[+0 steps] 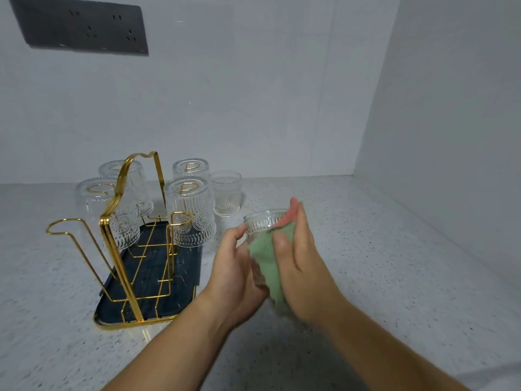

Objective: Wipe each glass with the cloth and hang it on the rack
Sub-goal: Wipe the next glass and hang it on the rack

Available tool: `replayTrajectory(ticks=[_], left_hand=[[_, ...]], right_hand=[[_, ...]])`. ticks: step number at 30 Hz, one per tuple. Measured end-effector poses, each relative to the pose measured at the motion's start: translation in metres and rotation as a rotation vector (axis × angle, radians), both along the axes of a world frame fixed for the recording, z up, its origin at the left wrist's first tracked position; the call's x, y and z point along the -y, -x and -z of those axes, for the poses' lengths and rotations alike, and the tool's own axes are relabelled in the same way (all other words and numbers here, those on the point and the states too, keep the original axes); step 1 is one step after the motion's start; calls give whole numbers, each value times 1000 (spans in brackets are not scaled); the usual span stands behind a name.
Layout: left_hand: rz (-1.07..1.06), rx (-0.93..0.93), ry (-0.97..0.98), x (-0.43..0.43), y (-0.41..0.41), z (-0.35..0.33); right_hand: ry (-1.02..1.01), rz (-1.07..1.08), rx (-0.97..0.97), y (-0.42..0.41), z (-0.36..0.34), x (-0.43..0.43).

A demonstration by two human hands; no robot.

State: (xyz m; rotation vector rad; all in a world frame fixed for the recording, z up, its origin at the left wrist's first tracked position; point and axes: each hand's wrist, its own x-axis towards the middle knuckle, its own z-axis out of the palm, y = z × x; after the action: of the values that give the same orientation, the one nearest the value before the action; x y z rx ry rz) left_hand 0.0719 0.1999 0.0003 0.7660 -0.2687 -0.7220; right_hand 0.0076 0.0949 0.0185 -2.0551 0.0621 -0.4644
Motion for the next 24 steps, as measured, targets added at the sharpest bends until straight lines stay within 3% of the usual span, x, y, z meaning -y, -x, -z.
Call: replayTrajectory(ticks=[5, 10, 14, 17, 21, 24], left_hand=[[-19, 39, 60, 2, 7, -2], [77, 94, -8, 5, 2, 1], [57, 25, 1, 4, -1, 3], [-27, -2, 1, 1, -4, 6], [-58, 22, 85, 0, 1, 1], [-50, 62, 4, 5, -3, 7]], right_hand=[[285, -6, 12, 30, 25, 0], [59, -3, -32, 16, 1, 10], [-104, 54, -4, -11, -20, 13], [2, 10, -25, -3, -6, 3], [311, -33, -28, 26, 25, 1], [224, -28, -31, 26, 26, 10]])
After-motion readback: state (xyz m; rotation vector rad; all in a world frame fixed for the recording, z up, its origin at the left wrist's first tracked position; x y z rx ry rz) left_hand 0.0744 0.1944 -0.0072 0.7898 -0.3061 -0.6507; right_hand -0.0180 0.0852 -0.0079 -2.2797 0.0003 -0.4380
